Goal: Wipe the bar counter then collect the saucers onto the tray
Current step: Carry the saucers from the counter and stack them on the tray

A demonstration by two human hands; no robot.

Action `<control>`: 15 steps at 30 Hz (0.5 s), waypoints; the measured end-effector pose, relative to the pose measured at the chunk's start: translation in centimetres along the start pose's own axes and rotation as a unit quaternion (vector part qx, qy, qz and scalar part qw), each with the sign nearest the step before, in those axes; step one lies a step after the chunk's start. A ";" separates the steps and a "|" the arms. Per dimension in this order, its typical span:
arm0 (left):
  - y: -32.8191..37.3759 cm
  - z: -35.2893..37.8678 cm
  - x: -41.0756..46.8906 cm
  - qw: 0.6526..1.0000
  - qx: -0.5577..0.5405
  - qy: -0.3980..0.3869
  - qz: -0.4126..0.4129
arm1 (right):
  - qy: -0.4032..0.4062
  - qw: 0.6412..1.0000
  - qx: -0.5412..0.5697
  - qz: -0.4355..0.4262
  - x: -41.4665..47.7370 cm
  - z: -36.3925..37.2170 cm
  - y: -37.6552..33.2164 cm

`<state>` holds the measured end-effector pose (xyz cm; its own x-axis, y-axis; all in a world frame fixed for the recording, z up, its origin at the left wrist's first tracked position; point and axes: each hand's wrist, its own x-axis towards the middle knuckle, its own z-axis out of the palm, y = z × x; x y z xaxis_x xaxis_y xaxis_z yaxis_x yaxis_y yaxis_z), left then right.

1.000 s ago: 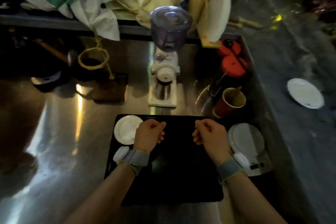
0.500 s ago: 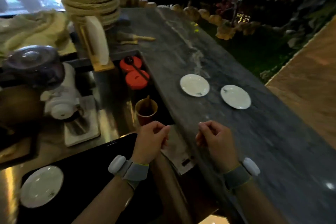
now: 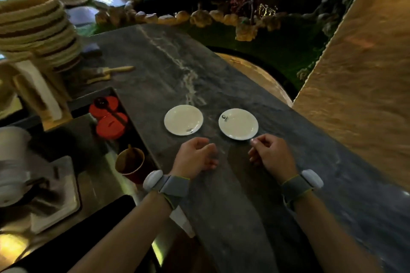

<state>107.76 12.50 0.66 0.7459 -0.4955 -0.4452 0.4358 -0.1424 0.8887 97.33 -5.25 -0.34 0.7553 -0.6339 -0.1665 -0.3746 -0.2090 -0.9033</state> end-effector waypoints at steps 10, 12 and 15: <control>2.6 3.5 4.2 0.997 0.030 0.004 -0.074 | 0.009 0.997 -0.052 0.062 6.2 -1.4 0.0; 2.9 3.9 4.7 0.996 0.039 0.010 -0.075 | 0.006 0.996 -0.062 0.058 6.5 -1.3 -0.2; 3.0 4.5 5.2 0.997 0.046 0.025 -0.062 | 0.001 0.996 -0.074 0.055 6.6 -1.2 -0.2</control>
<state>110.68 5.67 1.49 0.7143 -0.4269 -0.5546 0.4795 -0.2787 0.8321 101.68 -10.28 -0.77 0.7044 -0.6607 -0.2596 -0.5294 -0.2453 -0.8122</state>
